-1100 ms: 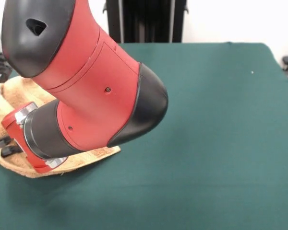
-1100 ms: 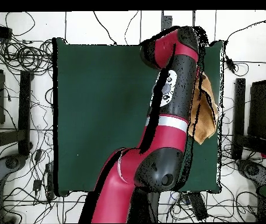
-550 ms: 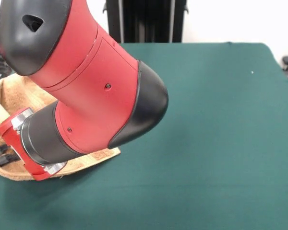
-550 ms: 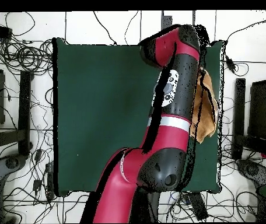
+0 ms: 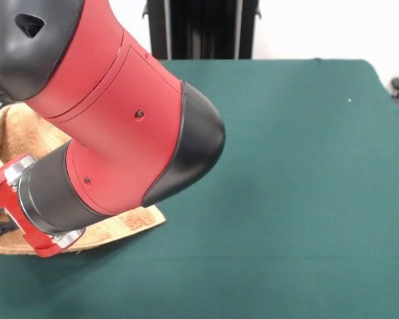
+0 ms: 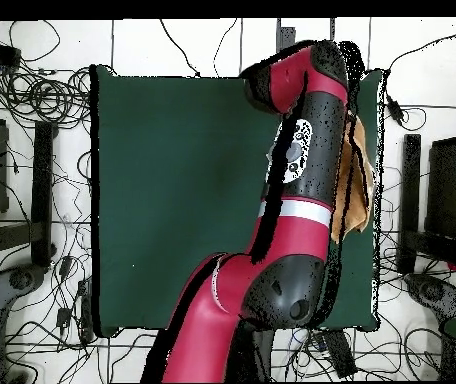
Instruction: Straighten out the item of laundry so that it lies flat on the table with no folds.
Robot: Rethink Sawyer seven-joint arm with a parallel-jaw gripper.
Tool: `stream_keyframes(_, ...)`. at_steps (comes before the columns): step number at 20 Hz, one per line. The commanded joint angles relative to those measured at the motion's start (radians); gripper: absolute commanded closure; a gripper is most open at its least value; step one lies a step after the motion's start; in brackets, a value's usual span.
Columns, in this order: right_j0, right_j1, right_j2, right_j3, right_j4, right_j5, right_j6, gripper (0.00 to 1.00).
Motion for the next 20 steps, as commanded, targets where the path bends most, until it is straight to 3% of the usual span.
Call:
stream_keyframes(1, -0.009, 0.069, -0.007, -0.014, 0.055, -0.114, -0.36, 1.0)
stream_keyframes(20, -0.1, 0.081, -0.049, -0.047, 0.07, -0.248, -0.481, 1.0)
